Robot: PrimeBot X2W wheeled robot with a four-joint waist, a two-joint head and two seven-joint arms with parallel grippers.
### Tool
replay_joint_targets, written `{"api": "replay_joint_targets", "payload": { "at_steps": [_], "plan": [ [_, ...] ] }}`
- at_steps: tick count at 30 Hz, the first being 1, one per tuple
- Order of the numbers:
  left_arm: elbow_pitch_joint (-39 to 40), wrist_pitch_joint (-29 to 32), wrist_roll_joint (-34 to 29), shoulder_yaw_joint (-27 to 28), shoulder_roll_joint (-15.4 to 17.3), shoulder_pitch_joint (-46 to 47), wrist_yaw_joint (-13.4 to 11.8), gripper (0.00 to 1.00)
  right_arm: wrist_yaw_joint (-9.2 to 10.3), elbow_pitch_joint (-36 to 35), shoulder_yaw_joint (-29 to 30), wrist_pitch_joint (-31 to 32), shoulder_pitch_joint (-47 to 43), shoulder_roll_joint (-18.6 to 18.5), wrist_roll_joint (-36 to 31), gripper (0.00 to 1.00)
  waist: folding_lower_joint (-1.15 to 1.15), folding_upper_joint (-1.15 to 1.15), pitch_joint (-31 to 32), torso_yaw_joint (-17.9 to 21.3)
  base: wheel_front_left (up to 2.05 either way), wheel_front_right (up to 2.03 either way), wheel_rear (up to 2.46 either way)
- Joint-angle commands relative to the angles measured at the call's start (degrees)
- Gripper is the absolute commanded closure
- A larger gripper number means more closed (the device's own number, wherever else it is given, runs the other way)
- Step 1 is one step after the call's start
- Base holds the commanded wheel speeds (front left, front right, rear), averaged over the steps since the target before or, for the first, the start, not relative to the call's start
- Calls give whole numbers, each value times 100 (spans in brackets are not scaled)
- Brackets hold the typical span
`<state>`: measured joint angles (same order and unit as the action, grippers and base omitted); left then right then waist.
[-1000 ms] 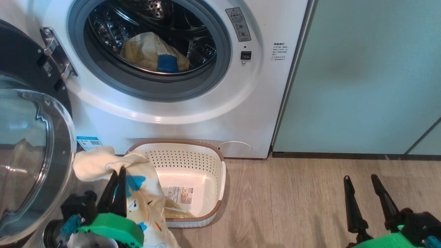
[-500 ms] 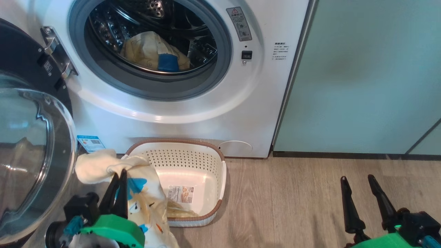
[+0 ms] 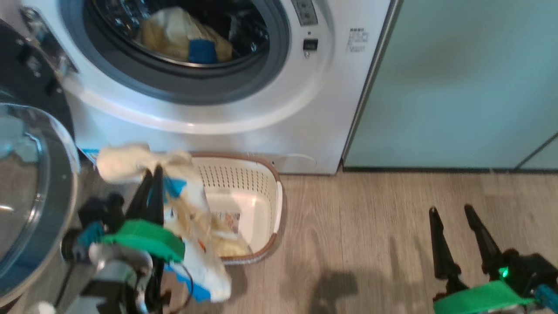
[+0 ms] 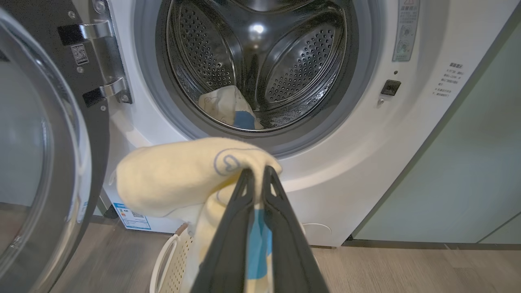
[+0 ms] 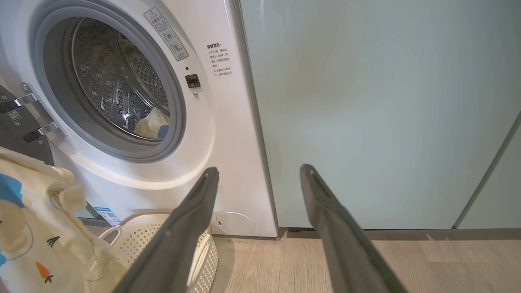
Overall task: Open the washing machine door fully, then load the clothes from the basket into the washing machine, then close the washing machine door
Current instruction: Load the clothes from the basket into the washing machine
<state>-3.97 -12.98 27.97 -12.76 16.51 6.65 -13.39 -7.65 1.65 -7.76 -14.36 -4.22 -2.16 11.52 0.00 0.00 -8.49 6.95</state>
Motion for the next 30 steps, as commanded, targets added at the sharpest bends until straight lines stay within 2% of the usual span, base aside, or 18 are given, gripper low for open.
{"api": "replay_joint_targets", "payload": {
  "at_steps": [1, 9, 18, 26, 30],
  "plan": [
    [110, -57, 32, 295, 95, 420, 35, 100, 16, -211, -144, -27, 296, -72, -11, 0, 0, 0, -237, 83, 0, 0, 0],
    [-522, 65, 126, 417, 267, 1575, 235, 100, 16, -231, -206, -54, 680, -72, 88, 0, 0, 0, -1065, 346, 0, 0, 0],
    [-1085, 482, 90, 574, 798, 2922, 380, 100, 16, -366, -262, -62, 1121, -72, 367, 0, 0, 0, -1902, 747, 0, 0, 0],
    [-1545, 1317, 104, 596, 1401, 3988, 578, 100, 16, -429, -395, -63, 1303, -72, 650, 0, 0, 0, -2343, 1111, 0, 0, 0],
    [-1661, 1662, 158, 598, 1569, 4448, 667, 100, 16, -463, -459, -63, 1388, -72, 743, 0, 0, 0, -2506, 1210, 0, 0, 0]
  ]
}}
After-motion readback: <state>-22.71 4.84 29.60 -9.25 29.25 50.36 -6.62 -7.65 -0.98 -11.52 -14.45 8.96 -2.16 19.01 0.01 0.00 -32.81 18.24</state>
